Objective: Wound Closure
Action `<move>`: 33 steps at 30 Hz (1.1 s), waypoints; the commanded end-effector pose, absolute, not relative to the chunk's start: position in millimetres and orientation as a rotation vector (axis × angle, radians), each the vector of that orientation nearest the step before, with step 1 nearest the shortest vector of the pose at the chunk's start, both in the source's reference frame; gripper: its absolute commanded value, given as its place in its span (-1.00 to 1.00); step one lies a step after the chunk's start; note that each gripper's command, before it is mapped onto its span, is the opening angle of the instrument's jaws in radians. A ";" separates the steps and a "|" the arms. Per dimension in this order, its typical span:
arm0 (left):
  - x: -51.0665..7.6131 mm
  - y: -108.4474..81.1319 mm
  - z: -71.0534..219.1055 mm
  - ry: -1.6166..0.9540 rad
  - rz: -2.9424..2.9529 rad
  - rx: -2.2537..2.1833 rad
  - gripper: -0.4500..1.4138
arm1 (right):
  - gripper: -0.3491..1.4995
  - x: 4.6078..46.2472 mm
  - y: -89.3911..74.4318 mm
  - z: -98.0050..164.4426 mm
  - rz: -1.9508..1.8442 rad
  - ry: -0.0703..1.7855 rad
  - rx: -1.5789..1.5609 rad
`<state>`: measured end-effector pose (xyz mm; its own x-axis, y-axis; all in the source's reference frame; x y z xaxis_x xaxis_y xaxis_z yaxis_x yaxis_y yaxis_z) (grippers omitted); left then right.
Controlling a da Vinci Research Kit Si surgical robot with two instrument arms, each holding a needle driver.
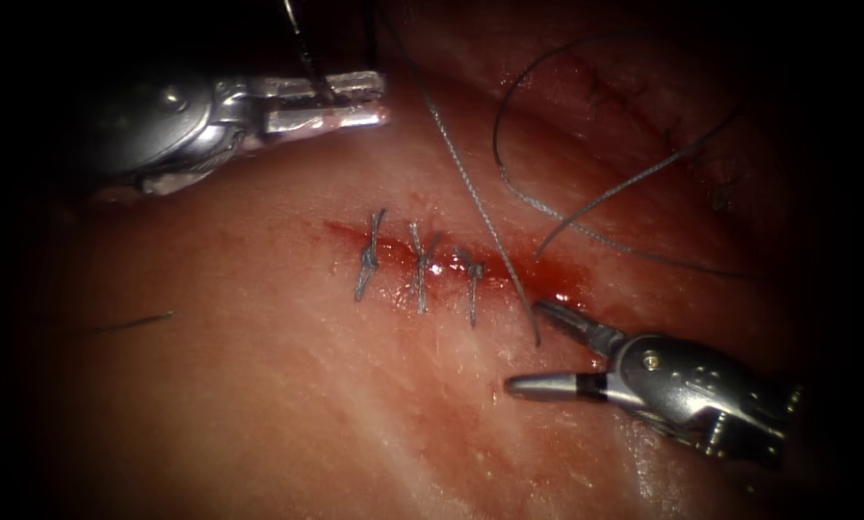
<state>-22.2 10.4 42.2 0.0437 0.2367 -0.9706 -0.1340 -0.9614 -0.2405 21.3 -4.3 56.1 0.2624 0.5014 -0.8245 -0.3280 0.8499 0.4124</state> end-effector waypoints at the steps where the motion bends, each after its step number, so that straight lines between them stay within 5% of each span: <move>1: -22.8 9.8 42.9 -0.105 1.998 -2.060 -1.00 | 0.27 22.6 -4.8 57.0 0.557 1.177 0.175; 11: -23.0 8.5 43.5 -0.109 2.023 -2.062 -1.00 | 0.11 23.4 -5.2 58.1 0.566 1.174 0.193; 13: -23.0 8.4 43.5 -0.109 2.023 -2.063 -1.00 | -0.24 23.0 -5.5 58.2 0.563 1.158 0.210; 17: -22.9 8.4 43.5 -0.112 2.026 -2.063 -1.00 | -0.51 22.2 -5.7 58.1 0.556 1.159 0.215; 18: -22.8 8.3 43.5 -0.113 2.026 -2.064 -1.00 | -0.86 21.6 -5.8 58.0 0.553 1.160 0.218; 19: -22.8 8.2 43.5 -0.113 2.027 -2.064 -1.00 | -1.00 21.1 -5.8 58.0 0.549 1.159 0.222; 33: -23.2 5.3 44.8 -0.146 2.067 -2.059 -1.00 | -1.00 25.8 -9.4 47.0 0.510 1.277 0.363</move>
